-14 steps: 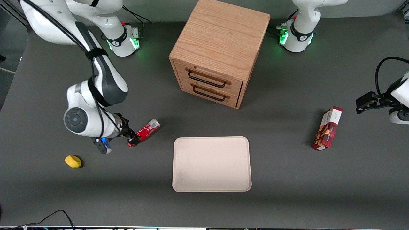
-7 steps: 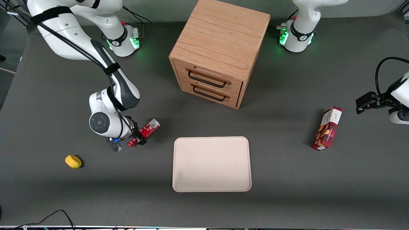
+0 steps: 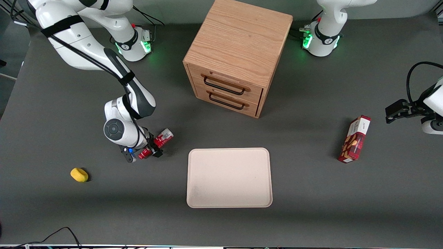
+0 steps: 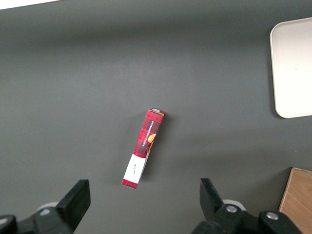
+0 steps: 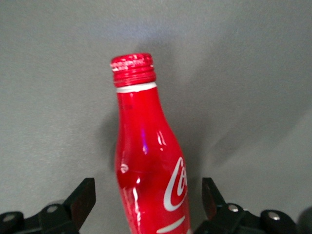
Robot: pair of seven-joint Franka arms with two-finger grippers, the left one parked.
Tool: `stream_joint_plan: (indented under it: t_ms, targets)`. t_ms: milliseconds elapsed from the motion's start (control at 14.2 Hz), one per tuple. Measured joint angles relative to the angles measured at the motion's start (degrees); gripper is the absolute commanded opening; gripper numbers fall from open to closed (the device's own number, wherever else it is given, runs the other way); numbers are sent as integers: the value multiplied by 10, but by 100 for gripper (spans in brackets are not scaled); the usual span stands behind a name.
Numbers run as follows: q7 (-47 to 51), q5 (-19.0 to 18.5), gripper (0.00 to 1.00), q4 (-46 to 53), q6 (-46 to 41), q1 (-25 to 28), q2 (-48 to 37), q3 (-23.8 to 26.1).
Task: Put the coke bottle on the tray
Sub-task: 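Lower the right gripper around the bottle's body and close it, then lift the bottle and carry it over the cream tray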
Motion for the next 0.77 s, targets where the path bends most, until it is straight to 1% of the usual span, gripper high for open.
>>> stream_joint_plan:
  t_ms: [281,561,632,772]
  targets:
    - [1,0,0,0,4,0,2,0]
    - [-2,-5,0,10,0,0,-4,2]
    - [-13,-8,0,23,-20,0,-11,4]
    - [-58,-9,0,80,-106,0,-28,6]
